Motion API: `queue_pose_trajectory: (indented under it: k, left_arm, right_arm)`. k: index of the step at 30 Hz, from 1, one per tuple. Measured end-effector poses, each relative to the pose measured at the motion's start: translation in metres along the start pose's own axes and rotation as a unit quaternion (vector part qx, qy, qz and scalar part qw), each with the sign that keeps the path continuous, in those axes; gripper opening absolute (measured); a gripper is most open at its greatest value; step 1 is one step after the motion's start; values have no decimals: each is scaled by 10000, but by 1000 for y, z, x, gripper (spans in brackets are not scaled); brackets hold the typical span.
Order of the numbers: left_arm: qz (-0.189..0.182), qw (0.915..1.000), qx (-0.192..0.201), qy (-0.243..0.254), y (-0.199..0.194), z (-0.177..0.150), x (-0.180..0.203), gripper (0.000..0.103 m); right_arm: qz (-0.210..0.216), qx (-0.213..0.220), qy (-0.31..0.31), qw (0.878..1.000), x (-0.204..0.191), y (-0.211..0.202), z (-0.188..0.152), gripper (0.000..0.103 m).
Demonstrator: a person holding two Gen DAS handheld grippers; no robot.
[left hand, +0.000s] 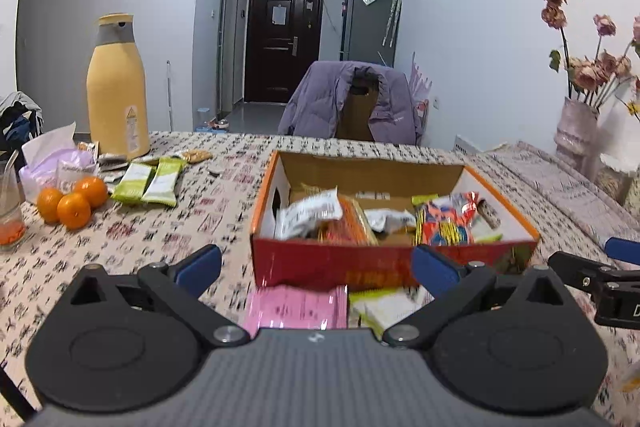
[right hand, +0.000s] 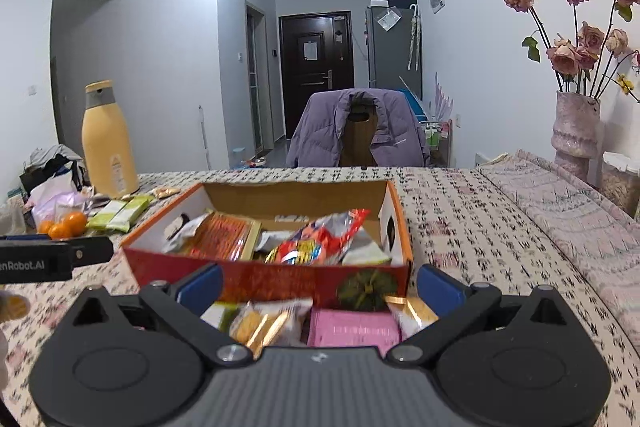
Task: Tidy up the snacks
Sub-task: 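Withdraw both open grippers from the box toward the snack pile, then lower the left gripper onto a white sachet and close it, then grasp the green-and-white bar with the right gripper while the left gripper holds the white sachet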
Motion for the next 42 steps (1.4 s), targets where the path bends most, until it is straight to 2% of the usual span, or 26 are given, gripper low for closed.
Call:
queue_pose_trajectory:
  k: [9, 16, 23, 27, 28, 33, 35, 37, 42]
  left_arm:
    - [-102, 9989, -432, 124, -12, -42, -12, 103]
    - [-266, 9956, -897, 101, -5, -71, -18, 103]
    - [-117, 9925, -1182, 275, 10, -85, -5, 103]
    - [-7, 9922, -1211, 295, 18, -87, -3, 103]
    - [-11, 9923, -1203, 299, 19, -87, -2, 99]
    - [-119, 9916, -1233, 374, 21, -89, 5, 67]
    - [-175, 9912, -1236, 440, 22, -92, 8, 45]
    - [-185, 9916, -1177, 509, 20, -93, 10, 43]
    - [-138, 9931, -1121, 323, 15, -93, 1, 42]
  right_arm:
    - [53, -147, -6, 9999, -5, -23, -45, 103]
    - [91, -312, 74, 9994, -7, -27, -68, 103]
    - [109, -392, 140, 9991, -8, -24, -75, 103]
    - [128, -419, 148, 9989, -8, -24, -76, 103]
    - [131, -428, 159, 9989, -8, -23, -77, 103]
    - [135, -454, 199, 9987, -9, -22, -79, 103]
    - [141, -455, 197, 9987, -9, -22, -79, 103]
    - [143, -460, 193, 9987, -9, -22, -80, 103]
    - [123, -489, 209, 9985, -8, -22, -82, 103]
Point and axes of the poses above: each gripper's, at about its wrist camera, not at the fingertips, and y roughly the way its jaws point, x to its right, z to its top, the point moved 3 cm from there along y, roughly the way its jaws point, and after that the axes turned 6 degrees about -y, right-handed, at the moved point
